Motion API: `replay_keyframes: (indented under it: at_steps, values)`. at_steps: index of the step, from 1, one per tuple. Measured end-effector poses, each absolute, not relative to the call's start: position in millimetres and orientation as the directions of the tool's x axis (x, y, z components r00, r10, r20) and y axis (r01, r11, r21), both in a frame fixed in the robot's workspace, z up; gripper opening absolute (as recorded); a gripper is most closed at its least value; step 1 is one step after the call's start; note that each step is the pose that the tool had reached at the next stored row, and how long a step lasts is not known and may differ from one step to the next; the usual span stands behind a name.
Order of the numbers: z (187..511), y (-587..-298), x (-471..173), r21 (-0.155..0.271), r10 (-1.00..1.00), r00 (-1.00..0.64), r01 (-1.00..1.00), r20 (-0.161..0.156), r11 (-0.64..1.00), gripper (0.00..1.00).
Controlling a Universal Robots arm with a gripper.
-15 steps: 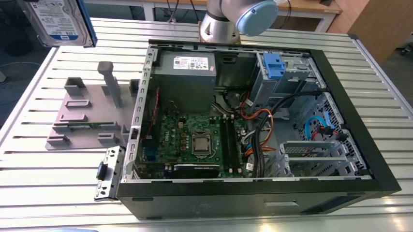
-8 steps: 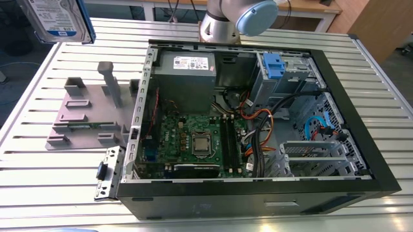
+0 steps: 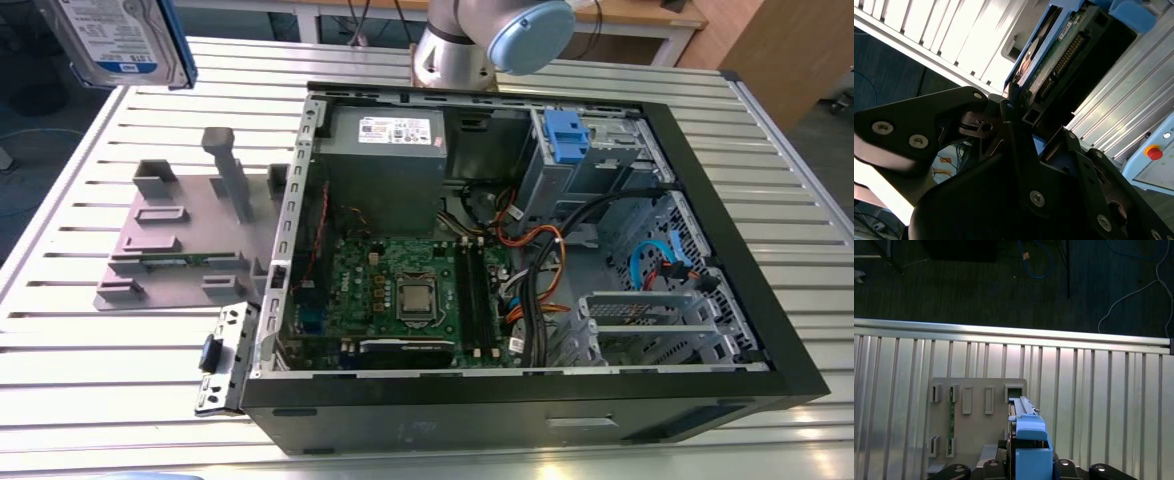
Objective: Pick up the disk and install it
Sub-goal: 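Pick up the disk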
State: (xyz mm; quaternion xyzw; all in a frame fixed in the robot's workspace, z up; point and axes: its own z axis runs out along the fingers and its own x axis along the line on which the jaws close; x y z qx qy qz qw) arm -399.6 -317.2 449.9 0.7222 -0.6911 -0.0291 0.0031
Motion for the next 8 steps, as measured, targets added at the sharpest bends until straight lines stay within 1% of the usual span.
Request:
replay_keyframes:
  at_steps: [8]
  values:
    - [451.6,-317.2,-399.5,0.045,-0.998,0.043,-0.998,-0.038,-0.045,0.37]
